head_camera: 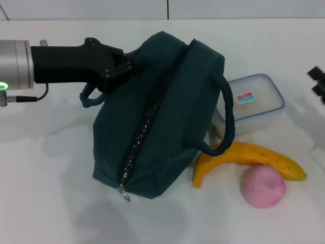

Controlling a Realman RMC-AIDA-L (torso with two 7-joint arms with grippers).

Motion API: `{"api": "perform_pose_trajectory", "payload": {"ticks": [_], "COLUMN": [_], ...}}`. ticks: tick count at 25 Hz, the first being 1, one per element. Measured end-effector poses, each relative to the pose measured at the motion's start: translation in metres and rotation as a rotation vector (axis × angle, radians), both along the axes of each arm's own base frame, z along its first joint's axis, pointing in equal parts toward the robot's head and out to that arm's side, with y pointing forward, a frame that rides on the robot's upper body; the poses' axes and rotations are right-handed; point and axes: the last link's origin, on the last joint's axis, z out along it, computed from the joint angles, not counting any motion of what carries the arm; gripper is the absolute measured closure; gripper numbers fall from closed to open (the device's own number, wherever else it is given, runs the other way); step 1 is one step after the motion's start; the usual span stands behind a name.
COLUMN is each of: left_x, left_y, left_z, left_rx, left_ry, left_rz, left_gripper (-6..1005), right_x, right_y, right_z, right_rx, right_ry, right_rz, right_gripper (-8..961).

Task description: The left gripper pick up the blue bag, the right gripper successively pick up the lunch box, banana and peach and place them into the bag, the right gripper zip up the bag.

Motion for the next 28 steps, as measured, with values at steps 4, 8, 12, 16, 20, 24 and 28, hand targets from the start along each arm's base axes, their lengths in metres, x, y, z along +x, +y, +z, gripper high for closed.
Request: {"api": "perform_pose_trajectory", "payload": {"ticks": [4, 8, 12, 16, 20, 24, 28], "left_x": [0.002, 0.004, 0.008, 0.015, 0.017, 0.017, 0.016], "left_y": [0.001, 0.001, 0.001, 0.001, 0.001, 0.001, 0.001], "left_z": [0.000, -0.002, -0.006, -0.010, -0.011, -0.012, -0.012], "left_rx": [0.003, 0.007, -0.006, -0.023, -0.027, -0.024, -0.023], "left_ry": [0.003, 0.004, 0.002, 0.002, 0.004, 0.006, 0.005], "left_rz": [-0.017, -0.036, -0.057, -0.083, -0.089, -0.094, -0.093], "left_gripper": [957, 956, 956, 956, 956, 956, 956], "right_x": [-0.003, -0.009, -0.019, -0.023, -0.030, -0.033, -0.035], "right_y": [0.008, 0.017, 0.025, 0.029, 0.033, 0.034, 0.034], "right_z": [-0.013, -0.020, -0.027, -0.032, -0.035, -0.034, -0.033], "right_rx": [-0.085, -0.126, -0.161, -0.199, -0.222, -0.221, -0.221], "right_ry": [0.055, 0.080, 0.100, 0.114, 0.120, 0.134, 0.149], "right_rz": [-0.050, -0.074, -0.076, -0.078, -0.063, -0.048, -0.043], "right_gripper": [161, 164, 167, 170, 173, 176, 180]}}
